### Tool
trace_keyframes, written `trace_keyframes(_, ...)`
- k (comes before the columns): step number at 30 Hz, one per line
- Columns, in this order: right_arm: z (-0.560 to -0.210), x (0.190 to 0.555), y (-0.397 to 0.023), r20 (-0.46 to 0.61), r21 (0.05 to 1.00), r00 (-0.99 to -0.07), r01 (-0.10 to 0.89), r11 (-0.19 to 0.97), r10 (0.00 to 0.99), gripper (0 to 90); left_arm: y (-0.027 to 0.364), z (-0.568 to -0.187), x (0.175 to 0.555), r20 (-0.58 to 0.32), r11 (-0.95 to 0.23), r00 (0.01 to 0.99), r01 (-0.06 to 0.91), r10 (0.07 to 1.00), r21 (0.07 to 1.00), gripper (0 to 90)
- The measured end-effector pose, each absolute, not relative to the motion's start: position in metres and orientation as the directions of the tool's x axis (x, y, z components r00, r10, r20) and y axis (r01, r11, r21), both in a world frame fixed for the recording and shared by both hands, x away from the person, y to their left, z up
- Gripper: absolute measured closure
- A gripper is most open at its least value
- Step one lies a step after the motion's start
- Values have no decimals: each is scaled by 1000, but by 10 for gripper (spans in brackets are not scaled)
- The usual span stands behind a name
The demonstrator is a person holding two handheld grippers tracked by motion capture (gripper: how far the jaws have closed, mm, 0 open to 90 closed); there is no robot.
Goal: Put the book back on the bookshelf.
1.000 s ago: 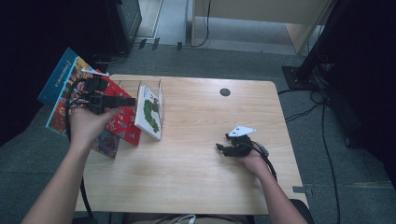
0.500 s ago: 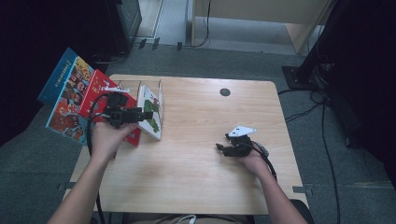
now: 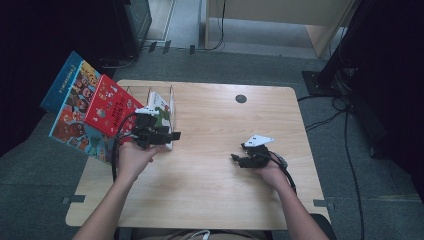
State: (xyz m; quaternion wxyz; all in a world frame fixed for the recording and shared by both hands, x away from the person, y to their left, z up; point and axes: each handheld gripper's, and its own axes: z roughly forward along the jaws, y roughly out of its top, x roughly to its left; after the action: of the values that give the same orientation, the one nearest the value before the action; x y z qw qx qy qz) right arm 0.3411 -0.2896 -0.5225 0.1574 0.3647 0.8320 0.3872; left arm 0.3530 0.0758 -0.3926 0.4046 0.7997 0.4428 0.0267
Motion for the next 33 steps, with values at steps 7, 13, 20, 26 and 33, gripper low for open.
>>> trace_keyframes(7,-522,340,-289,24,756,-685,489,435,729,351,63,-413,345,-316,-301,631,675,708,674,413)
trace_keyframes(13,-522,340,-289,23,755,-687,488,438,726,343,55,-431,339,-309,-324,649,667,695,671,409)
trace_keyframes(20,-522,340,-287,25,753,-689,490,439,724,310,49,-452,335,-331,-329,656,673,678,662,405)
trace_keyframes(26,-522,340,-286,23,752,-692,488,444,721,294,44,-467,327,-304,-369,675,662,673,652,398)
trace_keyframes(33,-523,339,-284,22,748,-692,490,447,721,247,43,-485,327,-293,-398,672,675,680,622,389)
